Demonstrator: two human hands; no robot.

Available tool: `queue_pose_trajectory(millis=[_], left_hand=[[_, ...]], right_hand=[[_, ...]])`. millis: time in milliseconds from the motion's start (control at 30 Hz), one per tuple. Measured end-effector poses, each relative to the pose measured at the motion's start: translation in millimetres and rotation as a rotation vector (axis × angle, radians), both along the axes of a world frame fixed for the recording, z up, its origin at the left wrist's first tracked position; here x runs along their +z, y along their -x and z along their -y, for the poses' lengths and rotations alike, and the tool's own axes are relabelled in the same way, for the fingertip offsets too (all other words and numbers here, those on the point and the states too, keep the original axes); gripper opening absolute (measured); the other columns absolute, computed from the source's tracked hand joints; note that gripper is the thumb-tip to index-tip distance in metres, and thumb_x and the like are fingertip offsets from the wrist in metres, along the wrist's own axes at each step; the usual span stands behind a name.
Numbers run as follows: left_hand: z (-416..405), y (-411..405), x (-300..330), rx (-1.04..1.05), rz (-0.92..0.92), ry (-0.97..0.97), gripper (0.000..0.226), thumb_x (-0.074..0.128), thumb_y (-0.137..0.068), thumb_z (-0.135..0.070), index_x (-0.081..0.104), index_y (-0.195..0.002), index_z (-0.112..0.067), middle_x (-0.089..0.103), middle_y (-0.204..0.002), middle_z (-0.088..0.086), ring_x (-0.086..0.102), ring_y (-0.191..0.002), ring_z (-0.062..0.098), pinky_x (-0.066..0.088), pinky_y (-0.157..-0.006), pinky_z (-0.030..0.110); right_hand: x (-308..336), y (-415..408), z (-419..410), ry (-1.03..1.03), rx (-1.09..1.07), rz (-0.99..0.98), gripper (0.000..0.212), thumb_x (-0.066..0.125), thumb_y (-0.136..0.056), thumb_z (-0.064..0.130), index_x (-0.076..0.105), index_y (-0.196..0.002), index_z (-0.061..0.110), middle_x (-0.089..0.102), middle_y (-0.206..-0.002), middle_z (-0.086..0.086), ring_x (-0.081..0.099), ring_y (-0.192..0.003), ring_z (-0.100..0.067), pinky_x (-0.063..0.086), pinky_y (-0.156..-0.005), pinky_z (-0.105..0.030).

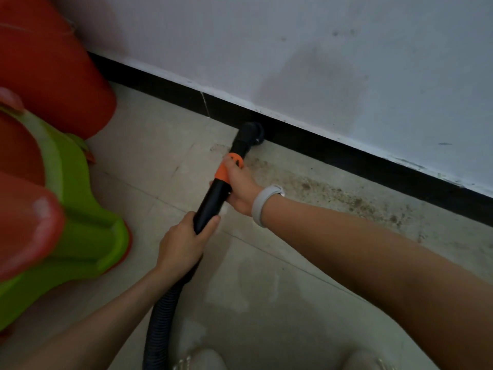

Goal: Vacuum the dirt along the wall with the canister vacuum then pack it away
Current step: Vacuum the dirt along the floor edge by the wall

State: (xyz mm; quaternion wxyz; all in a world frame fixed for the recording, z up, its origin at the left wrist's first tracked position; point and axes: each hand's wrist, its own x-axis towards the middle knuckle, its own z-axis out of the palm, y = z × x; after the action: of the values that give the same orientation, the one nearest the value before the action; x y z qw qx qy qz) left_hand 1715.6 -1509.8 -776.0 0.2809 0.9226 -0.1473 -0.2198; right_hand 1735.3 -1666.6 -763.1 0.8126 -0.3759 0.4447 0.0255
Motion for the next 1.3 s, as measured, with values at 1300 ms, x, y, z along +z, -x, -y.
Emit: queue_pose_trajectory(millis=[1300], left_hand=[[-34.7,-23.6,7.3,0.032,-0.284,0.164,0.039,0.051,-0.090,-0.045,0.052,-0.071,-0.011,0.062,-0.049,0.004,0.062,-0.048,0.018,0.048,-0.054,0.030]], right_hand=[[-9.3,-30.6,-38.8,-0.174,0.063,-0.055,0.030,0.043,-0.096,0.041,0.036,-0.107,0.013,0.048,-0.088,-0.011,0.059,-0.057,-0.026,0.053,-0.049,-0.035]])
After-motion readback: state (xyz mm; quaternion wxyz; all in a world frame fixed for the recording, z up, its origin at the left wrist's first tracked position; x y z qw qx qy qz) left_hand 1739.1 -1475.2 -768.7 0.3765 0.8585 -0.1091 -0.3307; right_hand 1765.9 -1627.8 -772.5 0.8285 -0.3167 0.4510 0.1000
